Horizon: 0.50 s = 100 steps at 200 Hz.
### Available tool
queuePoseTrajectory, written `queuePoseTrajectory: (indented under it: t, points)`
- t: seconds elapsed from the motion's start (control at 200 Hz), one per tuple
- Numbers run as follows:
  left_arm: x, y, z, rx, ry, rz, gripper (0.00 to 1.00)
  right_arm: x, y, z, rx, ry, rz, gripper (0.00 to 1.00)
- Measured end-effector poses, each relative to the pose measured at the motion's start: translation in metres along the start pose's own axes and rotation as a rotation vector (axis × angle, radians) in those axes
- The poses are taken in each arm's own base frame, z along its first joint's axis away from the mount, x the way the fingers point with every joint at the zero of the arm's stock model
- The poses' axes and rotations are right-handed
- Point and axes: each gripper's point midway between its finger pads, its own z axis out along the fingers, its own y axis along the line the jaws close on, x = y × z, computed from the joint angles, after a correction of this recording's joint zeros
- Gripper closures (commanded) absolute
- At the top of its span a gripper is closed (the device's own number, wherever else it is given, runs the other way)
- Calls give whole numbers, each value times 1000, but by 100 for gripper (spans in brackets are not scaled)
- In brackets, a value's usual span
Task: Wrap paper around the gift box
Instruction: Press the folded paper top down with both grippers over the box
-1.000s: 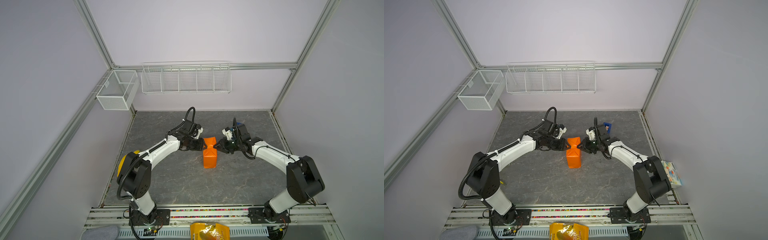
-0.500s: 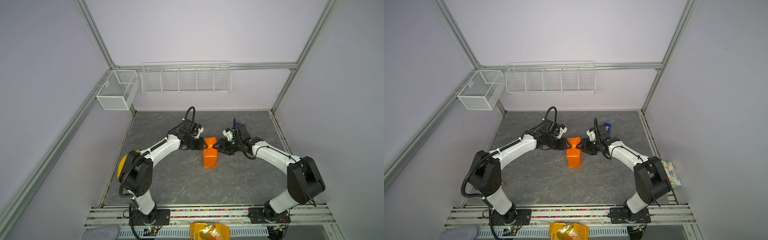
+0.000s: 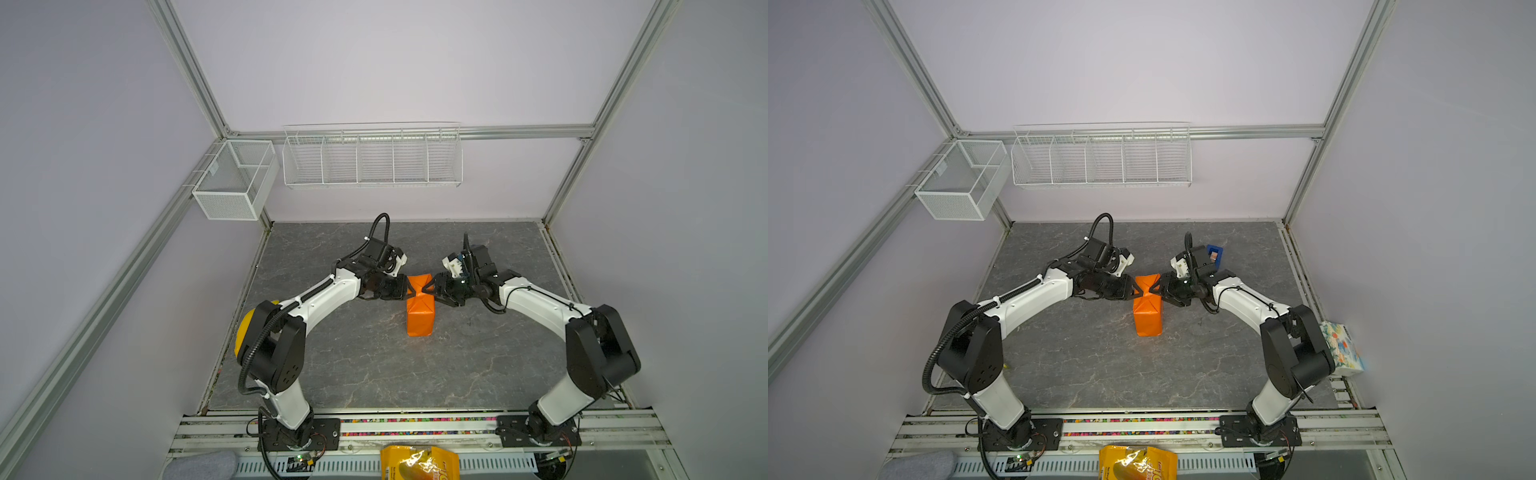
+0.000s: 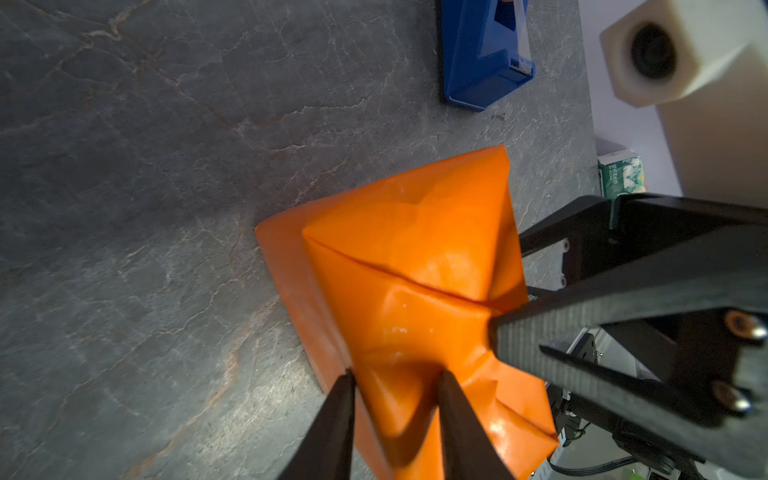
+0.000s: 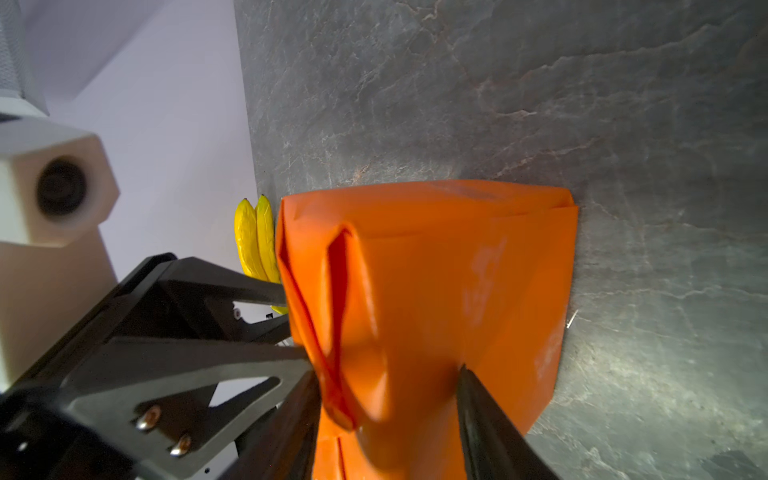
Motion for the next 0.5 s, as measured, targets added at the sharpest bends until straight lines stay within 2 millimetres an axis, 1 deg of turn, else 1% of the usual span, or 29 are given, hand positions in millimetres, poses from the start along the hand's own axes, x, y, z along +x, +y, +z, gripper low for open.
queuePoseTrajectory:
  t: [0.14,0.225,0.4,0.5]
  points:
    - [0,0,-1,-4,-2,1,66,0,-1,0,3,-1,-6,65]
    - [-1,2,-1,-14,-3,-2,63,-1,0,-2,-3,-6,-16,70]
    - [-6,7,-3,-33,-20,-19,58,-3,2,-5,-12,-15,-26,74]
    - [-11,11,-4,-51,-34,-32,57,-3,2,-6,-16,-15,-27,75]
